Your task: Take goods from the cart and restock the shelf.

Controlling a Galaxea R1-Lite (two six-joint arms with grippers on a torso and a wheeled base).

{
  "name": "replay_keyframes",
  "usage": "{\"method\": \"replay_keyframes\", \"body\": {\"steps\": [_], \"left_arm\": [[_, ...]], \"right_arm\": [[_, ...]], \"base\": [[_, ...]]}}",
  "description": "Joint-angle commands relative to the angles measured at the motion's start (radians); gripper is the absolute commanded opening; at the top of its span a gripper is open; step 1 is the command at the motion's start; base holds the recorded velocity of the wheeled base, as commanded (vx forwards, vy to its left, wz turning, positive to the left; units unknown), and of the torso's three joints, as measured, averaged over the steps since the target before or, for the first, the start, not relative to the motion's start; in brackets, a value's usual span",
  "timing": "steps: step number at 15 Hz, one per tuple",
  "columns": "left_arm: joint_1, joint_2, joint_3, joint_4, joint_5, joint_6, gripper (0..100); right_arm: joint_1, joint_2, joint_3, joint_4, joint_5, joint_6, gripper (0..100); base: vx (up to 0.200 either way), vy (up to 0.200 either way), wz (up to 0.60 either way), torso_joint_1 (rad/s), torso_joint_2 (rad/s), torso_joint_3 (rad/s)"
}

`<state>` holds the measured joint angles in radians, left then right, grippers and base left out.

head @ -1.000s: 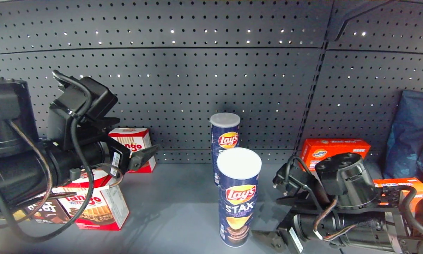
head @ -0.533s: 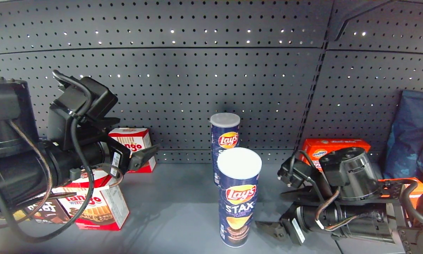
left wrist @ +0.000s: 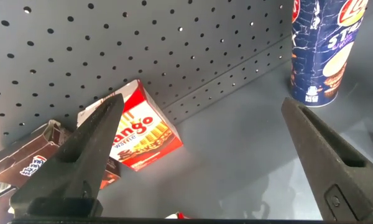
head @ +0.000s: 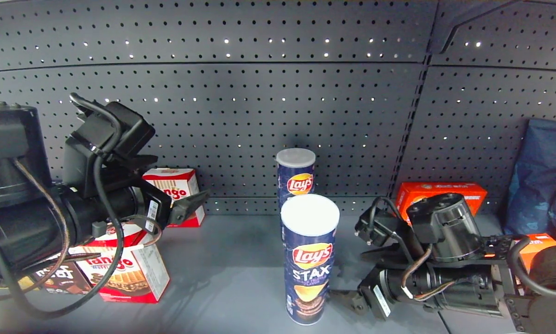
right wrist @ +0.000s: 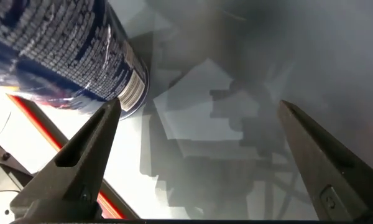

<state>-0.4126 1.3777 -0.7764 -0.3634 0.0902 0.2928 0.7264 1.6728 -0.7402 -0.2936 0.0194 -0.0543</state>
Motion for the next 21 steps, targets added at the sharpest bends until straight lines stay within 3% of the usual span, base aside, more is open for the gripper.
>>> {"method": "replay_keyframes", "body": {"steps": [1, 15, 21], "left_arm": [[0.009, 0.001, 0.002, 0.0, 0.0, 0.0, 100], [0.015, 0.001, 0.011, 0.0, 0.0, 0.0, 100], [0.024, -0.017, 0.0, 0.0, 0.0, 0.0, 100]], "right_arm": [[0.007, 0.015, -0.002, -0.001, 0.001, 0.001, 100], [0.025, 0.025, -0.005, -0.024, 0.001, 0.001, 100], [-0.042, -0.18, 0.059, -0.03, -0.002, 0.007, 100]], "base": [[0.0, 0.0, 0.0, 0.0, 0.0, 0.0], [0.0, 0.0, 0.0, 0.0, 0.0, 0.0], [0.0, 0.0, 0.0, 0.0, 0.0, 0.0]]}}
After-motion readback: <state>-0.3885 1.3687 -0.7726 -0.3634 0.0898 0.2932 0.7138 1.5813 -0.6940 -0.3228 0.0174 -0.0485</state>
